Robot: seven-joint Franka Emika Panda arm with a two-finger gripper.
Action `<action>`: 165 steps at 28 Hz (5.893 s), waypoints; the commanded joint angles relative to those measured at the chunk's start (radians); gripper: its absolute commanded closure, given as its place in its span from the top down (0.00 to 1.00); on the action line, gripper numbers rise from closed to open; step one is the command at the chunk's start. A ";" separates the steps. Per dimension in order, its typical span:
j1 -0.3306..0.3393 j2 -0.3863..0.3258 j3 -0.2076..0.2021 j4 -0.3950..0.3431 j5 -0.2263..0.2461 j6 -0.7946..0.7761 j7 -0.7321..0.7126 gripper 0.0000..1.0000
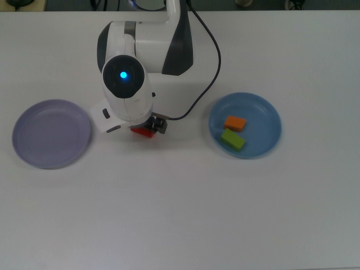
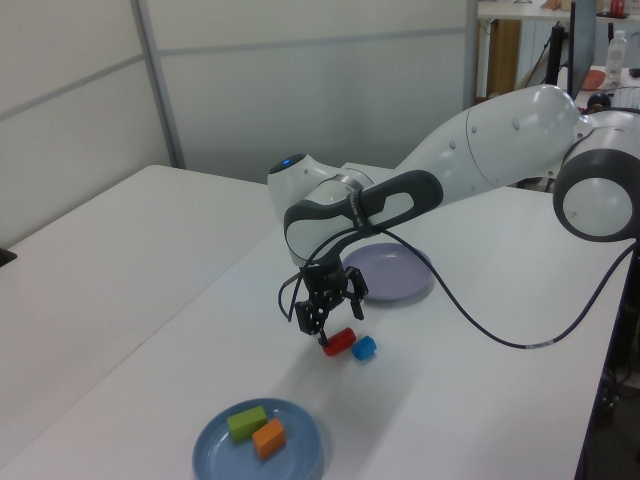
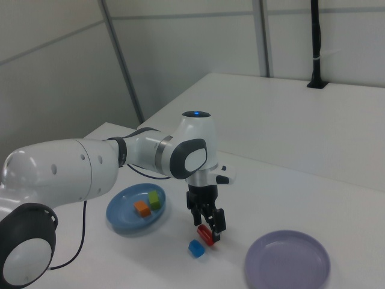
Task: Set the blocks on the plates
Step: 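Move the gripper over the red block, lower and grasp it, then carry the red block to the lavender plate and release it, then move the gripper to the blue cube, lower and grasp it, then carry the blue cube to the lavender plate and release it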
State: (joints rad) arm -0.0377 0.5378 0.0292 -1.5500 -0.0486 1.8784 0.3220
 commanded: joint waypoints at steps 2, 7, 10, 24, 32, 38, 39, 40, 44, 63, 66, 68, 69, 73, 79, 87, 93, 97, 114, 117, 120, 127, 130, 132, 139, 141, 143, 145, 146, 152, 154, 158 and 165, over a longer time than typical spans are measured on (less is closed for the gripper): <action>0.015 -0.018 -0.009 -0.031 -0.013 -0.013 -0.014 1.00; 0.016 -0.015 -0.009 -0.042 -0.034 -0.010 -0.012 1.00; 0.018 -0.013 -0.009 -0.042 -0.036 -0.005 -0.012 0.69; 0.006 -0.027 -0.008 0.001 -0.017 -0.004 -0.023 0.00; -0.065 -0.067 -0.011 0.042 0.024 -0.004 -0.061 0.00; -0.171 -0.045 -0.017 0.044 -0.011 0.025 -0.113 0.00; -0.183 -0.042 -0.020 0.044 -0.011 0.039 -0.129 0.00; -0.194 -0.036 -0.020 0.044 -0.011 0.057 -0.141 0.00; -0.229 -0.001 -0.040 0.041 -0.008 0.186 -0.152 0.00; -0.249 0.037 -0.046 0.044 -0.019 0.228 -0.150 1.00; -0.248 0.021 -0.045 0.044 -0.014 0.220 -0.149 1.00; -0.242 -0.001 -0.037 0.042 -0.013 0.208 -0.147 1.00; -0.238 -0.005 -0.034 0.042 -0.013 0.202 -0.147 1.00; -0.216 -0.024 -0.031 0.044 -0.013 0.139 -0.146 1.00; -0.153 -0.035 -0.031 0.044 0.044 0.033 -0.098 1.00; -0.077 -0.042 -0.031 0.031 0.062 -0.125 -0.078 1.00; -0.031 -0.035 -0.031 0.018 0.062 -0.166 -0.083 1.00; -0.011 -0.029 -0.031 -0.004 0.062 -0.173 -0.081 1.00; 0.041 -0.015 -0.031 -0.022 0.032 -0.171 -0.074 0.71; 0.045 -0.012 -0.031 -0.022 0.030 -0.170 -0.074 0.44; 0.047 -0.002 -0.031 -0.021 0.024 -0.170 -0.074 0.19; 0.047 0.005 -0.031 -0.019 0.012 -0.165 -0.078 0.00; 0.045 0.004 -0.031 -0.015 0.010 -0.166 -0.083 0.00; 0.042 -0.004 -0.032 0.007 0.013 -0.170 -0.084 0.00; 0.006 -0.032 -0.046 0.067 0.030 -0.170 -0.110 0.00; -0.017 -0.041 -0.045 0.074 0.032 -0.168 -0.115 0.00; -0.053 -0.042 -0.046 0.074 0.027 -0.163 -0.126 0.00; -0.077 -0.042 -0.046 0.074 0.023 -0.156 -0.136 0.00; -0.088 -0.041 -0.046 0.076 0.019 -0.147 -0.138 0.00; -0.201 -0.024 -0.046 0.073 0.004 -0.018 -0.179 0.00; -0.215 -0.013 -0.048 0.073 0.004 0.008 -0.196 0.00; -0.231 0.011 -0.048 0.070 -0.001 0.097 -0.196 0.16; -0.246 0.027 -0.051 0.067 -0.011 0.117 -0.202 0.63</action>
State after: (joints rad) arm -0.2848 0.5685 -0.0174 -1.4721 -0.0434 1.9729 0.1298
